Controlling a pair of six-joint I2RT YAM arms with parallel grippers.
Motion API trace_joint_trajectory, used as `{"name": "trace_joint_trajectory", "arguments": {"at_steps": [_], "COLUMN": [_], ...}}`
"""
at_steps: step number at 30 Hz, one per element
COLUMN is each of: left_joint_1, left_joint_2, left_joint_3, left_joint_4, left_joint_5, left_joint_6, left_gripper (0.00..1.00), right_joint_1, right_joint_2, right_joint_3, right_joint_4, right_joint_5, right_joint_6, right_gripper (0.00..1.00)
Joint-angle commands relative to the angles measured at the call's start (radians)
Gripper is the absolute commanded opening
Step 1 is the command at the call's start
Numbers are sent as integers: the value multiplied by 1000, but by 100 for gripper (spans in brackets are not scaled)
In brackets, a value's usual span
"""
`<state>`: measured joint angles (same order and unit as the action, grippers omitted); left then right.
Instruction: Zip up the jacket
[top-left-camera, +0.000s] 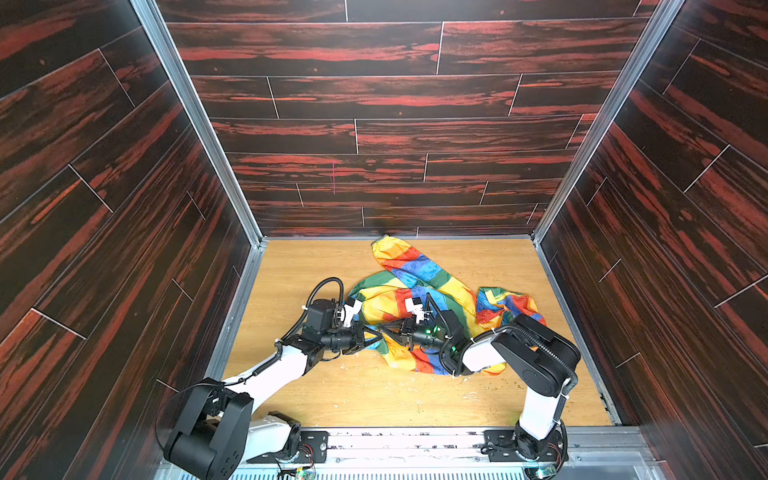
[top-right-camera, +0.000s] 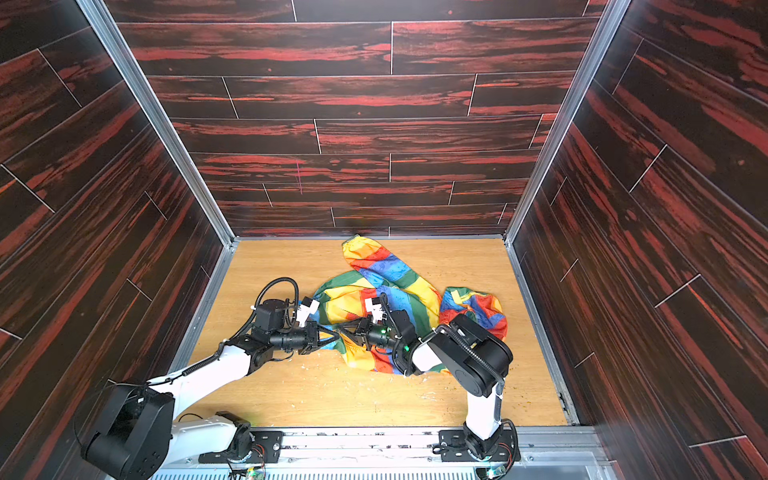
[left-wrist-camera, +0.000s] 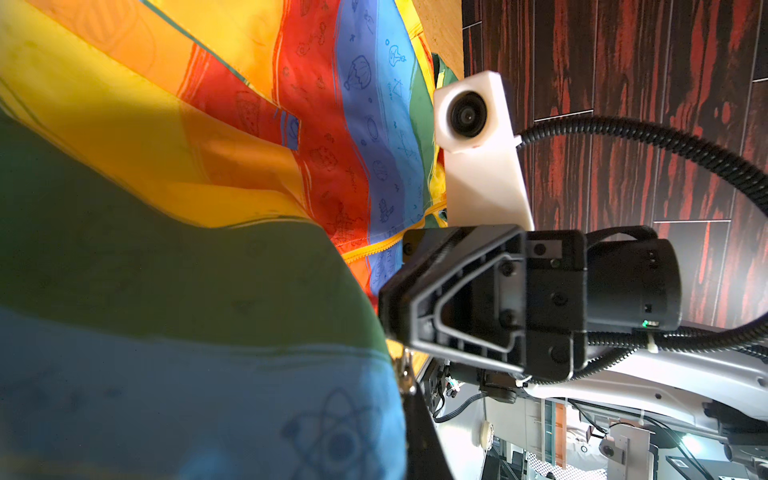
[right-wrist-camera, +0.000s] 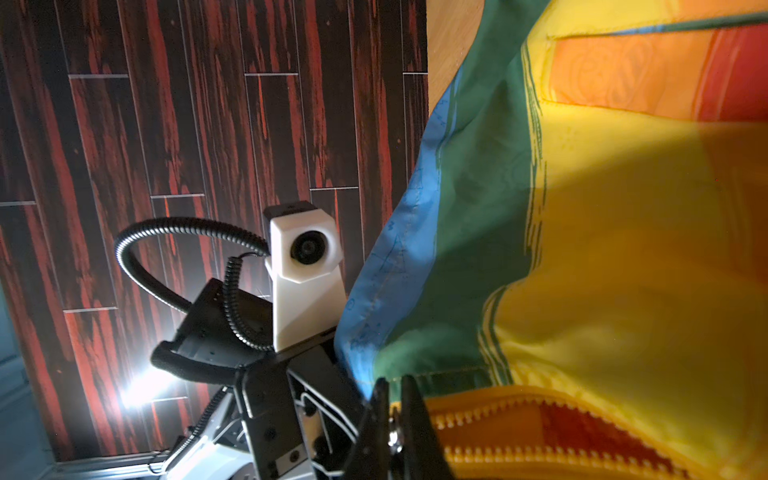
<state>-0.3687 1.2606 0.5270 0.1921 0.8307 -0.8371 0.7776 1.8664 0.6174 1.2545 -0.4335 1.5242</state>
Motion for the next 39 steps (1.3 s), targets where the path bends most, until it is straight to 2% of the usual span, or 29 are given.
{"name": "trace_joint_trajectory", "arguments": {"at_steps": [1,2,4,5,6,8,11,14,16,23,27,31,39], "left_joint_1": [-4,-4,-4,-5,-4,-4,-4,-4,-4,-4,-5,-2,1], "left_joint_2": [-37,-42,-59,-68,-79,-101,-129,-133,-123,-81,-96,-112,-108], "left_joint_3": [25,25,28,28,27,24,19,19,25,34,41,39,45], "left_joint_4": [3,-2,-30,-39,-47,-58,-89,-114,-137,-125,-127,-129,-128], "left_joint_5": [21,19,7,3,-2,-11,-26,-42,-56,-74,-90,-103,-112], "left_joint_6": [3,2,9,10,10,7,10,16,26,21,16,9,-4], "left_gripper": [2,13,39,48,55,59,58,50,48,29,28,37,31], "right_joint_1": [-3,-4,-4,-4,-5,-4,-3,-4,-4,-3,-4,-4,-4], "right_joint_2": [-2,-6,-20,-30,-40,-59,-91,-115,-127,-147,-153,-172,-202], "right_joint_3": [18,19,23,22,22,21,20,22,22,21,15,16,22], "right_joint_4": [10,6,-37,-54,-73,-111,-160,-195,-209,-248,-261,-298,-361], "right_joint_5": [1,1,5,8,12,23,38,49,51,49,53,65,78], "right_joint_6": [-6,-12,-32,-43,-54,-74,-102,-123,-132,-143,-149,-170,-205], "right_gripper": [0,0,0,0,0,0,0,0,0,0,0,0,0]}}
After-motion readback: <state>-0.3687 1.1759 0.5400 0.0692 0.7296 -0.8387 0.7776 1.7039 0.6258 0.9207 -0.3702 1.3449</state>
